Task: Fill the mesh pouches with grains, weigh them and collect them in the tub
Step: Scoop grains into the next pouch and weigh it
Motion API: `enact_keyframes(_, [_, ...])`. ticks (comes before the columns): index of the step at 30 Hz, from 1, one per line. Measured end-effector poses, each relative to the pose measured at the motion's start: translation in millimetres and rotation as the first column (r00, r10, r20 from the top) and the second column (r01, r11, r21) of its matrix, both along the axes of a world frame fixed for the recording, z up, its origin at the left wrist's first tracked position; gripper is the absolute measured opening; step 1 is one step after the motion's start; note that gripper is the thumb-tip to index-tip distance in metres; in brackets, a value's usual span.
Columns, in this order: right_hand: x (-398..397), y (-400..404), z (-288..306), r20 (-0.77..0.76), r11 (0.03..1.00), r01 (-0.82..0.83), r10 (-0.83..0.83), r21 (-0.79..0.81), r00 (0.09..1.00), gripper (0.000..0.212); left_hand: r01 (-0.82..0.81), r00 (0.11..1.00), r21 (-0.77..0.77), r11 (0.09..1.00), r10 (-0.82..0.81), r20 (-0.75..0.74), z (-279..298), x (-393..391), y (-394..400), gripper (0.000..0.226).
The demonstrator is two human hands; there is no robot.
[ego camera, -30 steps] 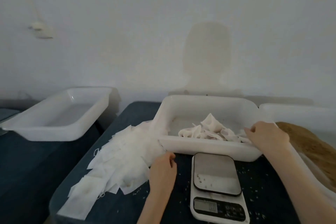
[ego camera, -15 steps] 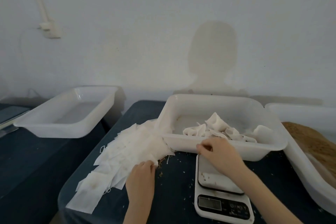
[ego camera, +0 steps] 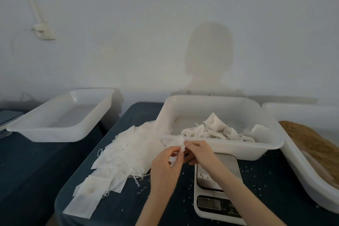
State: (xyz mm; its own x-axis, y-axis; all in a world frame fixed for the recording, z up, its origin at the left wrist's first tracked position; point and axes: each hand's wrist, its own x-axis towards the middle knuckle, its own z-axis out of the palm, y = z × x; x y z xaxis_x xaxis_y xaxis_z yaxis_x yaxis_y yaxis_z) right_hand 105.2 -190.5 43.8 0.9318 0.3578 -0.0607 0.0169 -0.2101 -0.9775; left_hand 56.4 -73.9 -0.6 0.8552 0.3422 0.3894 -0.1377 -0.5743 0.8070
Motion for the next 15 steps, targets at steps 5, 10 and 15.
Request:
enact_keyframes(5, [-2,-12,1,-0.001,1.0,0.014,-0.014,-0.01,1.0,0.032,0.033,0.999,-0.035,0.999,-0.034,-0.02,9,6,-13,0.005])
enact_keyframes(10, [-5,-23,3,0.007,0.999,0.022,-0.022,0.044,1.0,0.031,0.061,0.998,0.006,0.998,-0.061,-0.023,16,14,-23,0.016])
enact_keyframes(15, [-3,-33,0,-0.015,0.998,0.021,-0.02,0.066,1.0,0.031,0.081,0.996,0.035,0.996,-0.08,-0.049,18,17,-29,0.013])
